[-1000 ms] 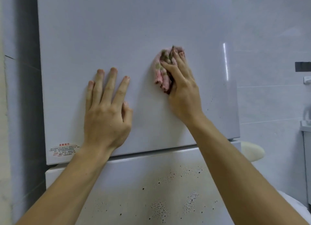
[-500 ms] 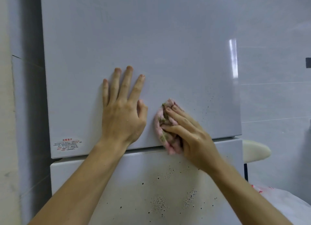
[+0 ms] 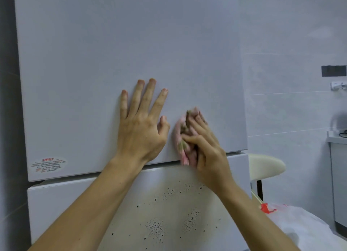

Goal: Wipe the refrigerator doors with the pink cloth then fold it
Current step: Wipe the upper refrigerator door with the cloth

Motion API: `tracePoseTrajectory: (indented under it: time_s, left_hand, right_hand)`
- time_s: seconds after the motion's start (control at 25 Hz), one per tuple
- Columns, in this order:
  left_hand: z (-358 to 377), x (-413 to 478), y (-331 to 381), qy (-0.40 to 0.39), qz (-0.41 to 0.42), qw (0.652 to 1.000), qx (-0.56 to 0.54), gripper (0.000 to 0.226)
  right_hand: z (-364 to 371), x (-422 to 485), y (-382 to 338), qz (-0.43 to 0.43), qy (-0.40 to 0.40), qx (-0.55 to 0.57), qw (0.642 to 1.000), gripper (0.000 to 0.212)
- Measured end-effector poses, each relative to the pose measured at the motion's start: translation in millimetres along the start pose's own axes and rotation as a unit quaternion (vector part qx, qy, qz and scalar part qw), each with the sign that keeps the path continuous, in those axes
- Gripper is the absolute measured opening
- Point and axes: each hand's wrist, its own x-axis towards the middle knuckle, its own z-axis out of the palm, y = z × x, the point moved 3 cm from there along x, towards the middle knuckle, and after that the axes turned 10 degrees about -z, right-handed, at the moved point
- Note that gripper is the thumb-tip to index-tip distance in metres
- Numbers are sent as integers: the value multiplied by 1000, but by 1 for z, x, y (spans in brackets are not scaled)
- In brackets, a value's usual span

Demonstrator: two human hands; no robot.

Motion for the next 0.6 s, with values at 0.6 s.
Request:
tracePoseTrajectory:
  time_s: [0.6]
  left_hand:
    - [7, -8, 11, 23, 2, 1000, 4, 64]
  right_hand:
    - [-33, 9, 44, 99, 127, 25, 987, 32]
